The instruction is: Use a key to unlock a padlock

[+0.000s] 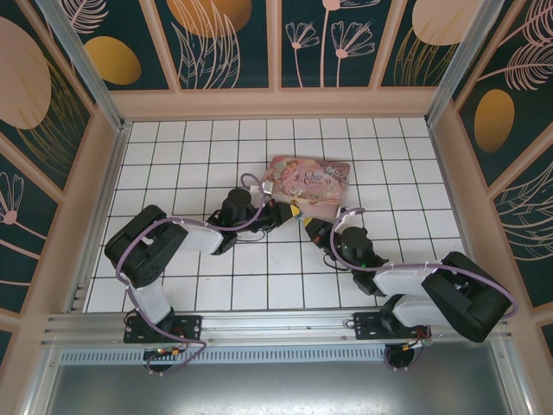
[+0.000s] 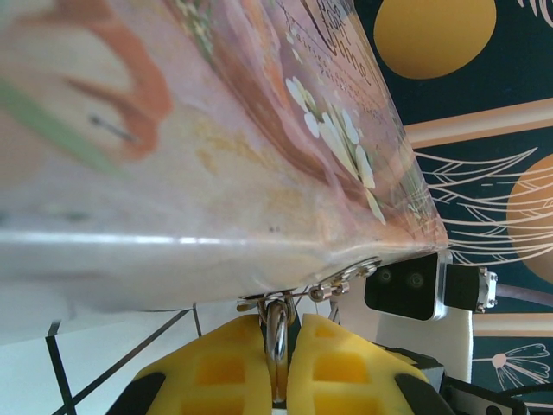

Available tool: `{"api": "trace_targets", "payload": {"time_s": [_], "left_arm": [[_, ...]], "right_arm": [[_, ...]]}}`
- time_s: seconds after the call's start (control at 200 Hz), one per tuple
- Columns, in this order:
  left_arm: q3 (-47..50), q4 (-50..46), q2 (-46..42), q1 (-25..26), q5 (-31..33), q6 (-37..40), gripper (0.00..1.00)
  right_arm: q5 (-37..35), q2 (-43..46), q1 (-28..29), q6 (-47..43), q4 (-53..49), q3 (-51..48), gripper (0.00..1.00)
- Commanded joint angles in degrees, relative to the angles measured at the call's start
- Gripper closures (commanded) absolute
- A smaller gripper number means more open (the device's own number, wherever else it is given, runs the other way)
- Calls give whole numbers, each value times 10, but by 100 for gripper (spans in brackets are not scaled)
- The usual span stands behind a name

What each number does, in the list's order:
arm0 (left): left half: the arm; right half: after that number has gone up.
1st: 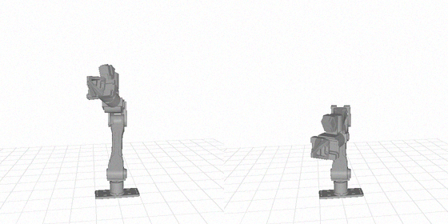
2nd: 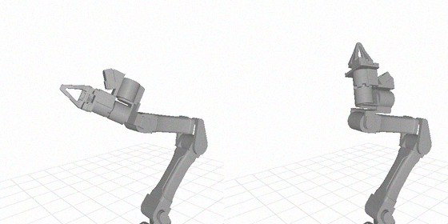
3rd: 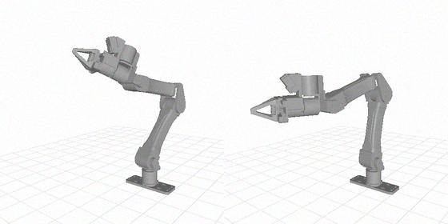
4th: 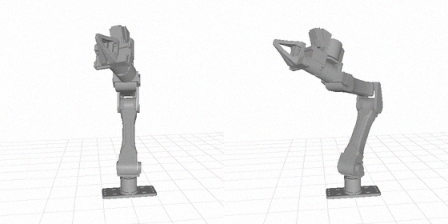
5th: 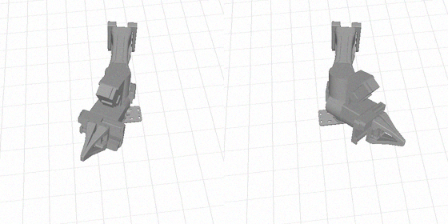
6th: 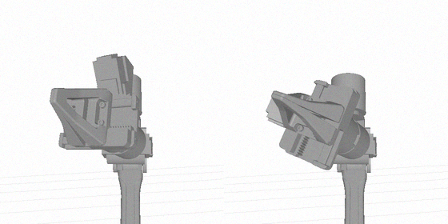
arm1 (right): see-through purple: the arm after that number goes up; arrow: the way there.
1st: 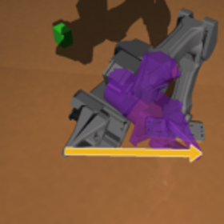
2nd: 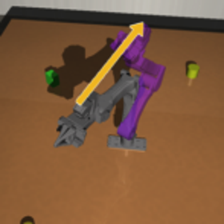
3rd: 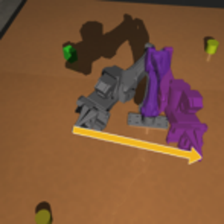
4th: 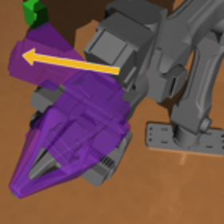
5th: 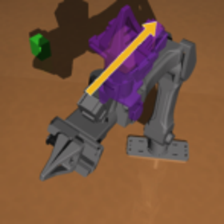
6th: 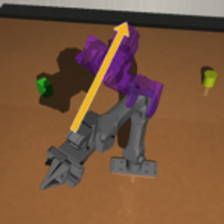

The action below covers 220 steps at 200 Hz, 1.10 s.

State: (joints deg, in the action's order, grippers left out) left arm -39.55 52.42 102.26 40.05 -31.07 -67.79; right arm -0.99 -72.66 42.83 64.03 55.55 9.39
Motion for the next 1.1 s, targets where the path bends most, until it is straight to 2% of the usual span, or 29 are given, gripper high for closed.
{"api": "trace_targets", "payload": {"time_s": [0.0,0.335,0.585,0.741,0.946,1.096], "left_arm": [[-11,46,7,0,-17,-21,100],[0,78,-11,0,-41,-57,100],[-3,68,-18,0,-51,-55,100],[-3,75,-18,0,-49,-62,100],[0,85,-22,0,-39,-81,100],[3,96,-29,0,-33,-101,100]], "right_arm": [[18,-13,-4,0,41,23,100],[48,-35,-32,-1,112,14,100],[163,-42,-98,-32,155,17,100],[203,-63,-111,-33,172,30,100],[181,-102,-89,2,216,33,100],[153,-142,-82,51,298,21,100]]}}
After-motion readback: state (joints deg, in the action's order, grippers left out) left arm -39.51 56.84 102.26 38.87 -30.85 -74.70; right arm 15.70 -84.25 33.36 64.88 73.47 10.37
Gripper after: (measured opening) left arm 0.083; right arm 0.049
